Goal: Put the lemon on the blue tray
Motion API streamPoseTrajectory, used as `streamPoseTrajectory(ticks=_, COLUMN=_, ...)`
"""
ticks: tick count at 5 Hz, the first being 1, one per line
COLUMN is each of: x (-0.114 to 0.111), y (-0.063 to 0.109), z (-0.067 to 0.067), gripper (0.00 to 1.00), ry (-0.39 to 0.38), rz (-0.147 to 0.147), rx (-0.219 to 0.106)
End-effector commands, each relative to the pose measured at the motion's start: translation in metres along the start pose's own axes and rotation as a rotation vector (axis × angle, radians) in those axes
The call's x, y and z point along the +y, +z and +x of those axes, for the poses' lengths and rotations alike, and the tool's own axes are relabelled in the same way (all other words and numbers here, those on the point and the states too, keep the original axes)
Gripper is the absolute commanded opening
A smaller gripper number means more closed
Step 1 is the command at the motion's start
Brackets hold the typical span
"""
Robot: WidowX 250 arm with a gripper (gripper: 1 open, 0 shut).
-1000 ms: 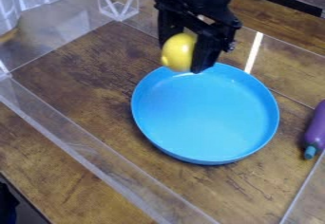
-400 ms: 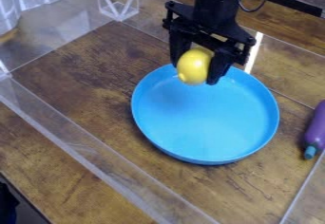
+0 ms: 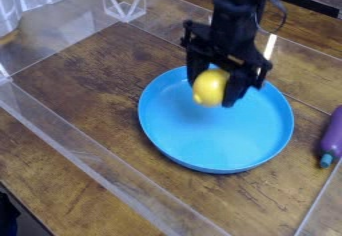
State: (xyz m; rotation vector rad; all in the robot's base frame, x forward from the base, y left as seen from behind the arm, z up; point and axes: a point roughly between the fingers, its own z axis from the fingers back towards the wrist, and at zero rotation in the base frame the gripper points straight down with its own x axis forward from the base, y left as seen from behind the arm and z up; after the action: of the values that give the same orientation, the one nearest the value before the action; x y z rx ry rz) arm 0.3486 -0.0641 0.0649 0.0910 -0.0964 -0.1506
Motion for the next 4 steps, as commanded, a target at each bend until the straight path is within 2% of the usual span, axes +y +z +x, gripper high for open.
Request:
streamPoseTrajectory(ticks=1, x=-0.015, y=-0.001, z=0.003, gripper=0.0, ry=-0.08, rz=-0.011, rx=-0.052)
streamPoseTrajectory(ticks=2, x=-0.021, y=-0.015, z=0.004, gripper=0.0, ry=-0.132, rz=-0.017, rx=-0.059)
streamPoseTrajectory(ticks=4, x=-0.012, y=-0.012, z=0.019, gripper=0.0, ry=-0.216, rz=-0.036, rx=-0.097)
